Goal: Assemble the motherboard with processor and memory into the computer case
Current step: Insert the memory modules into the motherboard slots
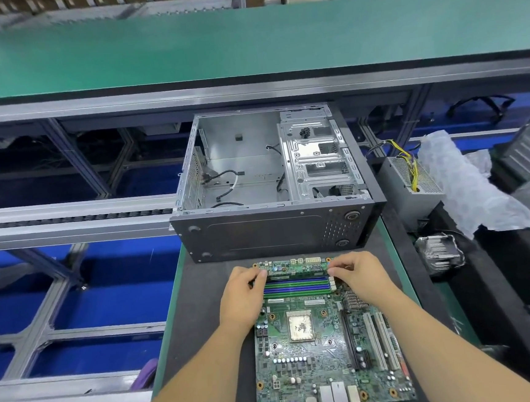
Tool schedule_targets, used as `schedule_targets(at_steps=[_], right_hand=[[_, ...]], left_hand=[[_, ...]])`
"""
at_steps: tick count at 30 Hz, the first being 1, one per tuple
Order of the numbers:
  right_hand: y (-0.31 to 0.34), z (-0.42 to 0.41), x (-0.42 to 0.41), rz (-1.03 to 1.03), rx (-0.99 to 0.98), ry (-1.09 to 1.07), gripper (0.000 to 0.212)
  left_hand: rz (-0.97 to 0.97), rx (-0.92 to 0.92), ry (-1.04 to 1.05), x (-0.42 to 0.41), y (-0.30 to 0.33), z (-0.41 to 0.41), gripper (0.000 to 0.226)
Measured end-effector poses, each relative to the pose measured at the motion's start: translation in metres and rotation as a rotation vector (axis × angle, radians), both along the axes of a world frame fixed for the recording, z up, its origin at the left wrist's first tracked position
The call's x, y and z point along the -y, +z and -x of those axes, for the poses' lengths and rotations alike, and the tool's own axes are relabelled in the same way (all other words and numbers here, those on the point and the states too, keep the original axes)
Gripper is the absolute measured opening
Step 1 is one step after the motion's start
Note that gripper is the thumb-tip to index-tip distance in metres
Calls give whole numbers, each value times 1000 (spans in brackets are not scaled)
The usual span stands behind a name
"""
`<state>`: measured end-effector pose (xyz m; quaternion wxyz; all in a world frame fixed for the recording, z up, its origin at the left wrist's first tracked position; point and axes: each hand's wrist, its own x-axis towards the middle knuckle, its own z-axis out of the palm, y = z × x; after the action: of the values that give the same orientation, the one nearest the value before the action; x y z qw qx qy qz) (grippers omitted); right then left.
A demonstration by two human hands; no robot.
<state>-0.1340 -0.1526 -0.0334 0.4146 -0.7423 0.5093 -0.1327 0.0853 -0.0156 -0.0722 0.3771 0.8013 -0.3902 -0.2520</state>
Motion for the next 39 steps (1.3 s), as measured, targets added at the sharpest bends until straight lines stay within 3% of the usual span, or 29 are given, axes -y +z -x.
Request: schedule_targets(at_steps=[4,39], right_hand=[[0,0,0,-9,41,-20,10],[2,1,0,-31,-2,-14,12]], left_hand=[[0,-21,13,0,1,0,17],[-42,-7,26,1,7,1,26]])
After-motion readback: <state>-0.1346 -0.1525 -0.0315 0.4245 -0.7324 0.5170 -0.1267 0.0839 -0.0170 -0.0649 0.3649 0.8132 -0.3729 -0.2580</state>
